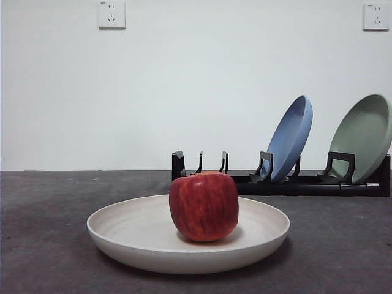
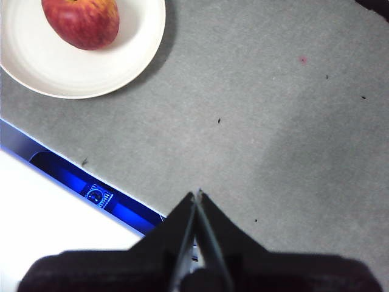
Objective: Take the yellow plate from the plate rack,put the plate on the table,take the apple from the table,put the apple in the plate
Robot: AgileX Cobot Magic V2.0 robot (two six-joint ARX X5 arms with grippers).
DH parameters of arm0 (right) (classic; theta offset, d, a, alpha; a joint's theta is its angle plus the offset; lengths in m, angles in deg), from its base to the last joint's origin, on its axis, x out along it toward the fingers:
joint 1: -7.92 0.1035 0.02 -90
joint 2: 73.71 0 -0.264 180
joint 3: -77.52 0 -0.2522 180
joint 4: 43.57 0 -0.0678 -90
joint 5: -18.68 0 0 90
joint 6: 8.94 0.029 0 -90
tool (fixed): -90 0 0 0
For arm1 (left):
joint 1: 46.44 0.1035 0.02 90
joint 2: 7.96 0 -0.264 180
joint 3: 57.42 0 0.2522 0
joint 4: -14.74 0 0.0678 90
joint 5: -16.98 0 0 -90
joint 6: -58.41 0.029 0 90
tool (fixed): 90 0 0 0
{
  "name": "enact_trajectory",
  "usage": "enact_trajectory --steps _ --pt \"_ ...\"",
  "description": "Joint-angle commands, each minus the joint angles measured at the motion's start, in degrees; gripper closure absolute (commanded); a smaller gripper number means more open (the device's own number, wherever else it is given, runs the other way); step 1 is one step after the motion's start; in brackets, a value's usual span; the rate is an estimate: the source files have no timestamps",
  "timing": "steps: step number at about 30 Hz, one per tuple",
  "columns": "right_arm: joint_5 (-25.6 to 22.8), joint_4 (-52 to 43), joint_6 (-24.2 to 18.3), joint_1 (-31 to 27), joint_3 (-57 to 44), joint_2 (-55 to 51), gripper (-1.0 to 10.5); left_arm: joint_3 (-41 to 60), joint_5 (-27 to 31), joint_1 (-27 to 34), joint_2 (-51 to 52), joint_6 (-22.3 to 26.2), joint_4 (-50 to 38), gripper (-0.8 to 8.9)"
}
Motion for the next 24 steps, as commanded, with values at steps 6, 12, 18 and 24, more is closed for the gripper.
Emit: enact_trajectory --steps 6,12,18,24 --pt "-0.1 -0.2 0.2 0.1 0.1 0.0 9.5 20.9 -5.0 19.5 11.8 3.7 -14.6 8.17" --pt "-0.1 -0.2 0.2 0.1 0.1 0.0 9.5 39.0 -4.9 27.0 21.9 0.4 -17.9 8.17" --pt "-0.1 -0.2 0.2 0.1 0.1 0.0 9.5 53.4 -4.9 30.4 29.3 -7.9 -23.0 8.17" --pt "-0.1 -0.2 0.2 0.1 0.1 0.0 9.5 61.9 -4.9 31.3 34.9 -13.6 -23.5 8.17"
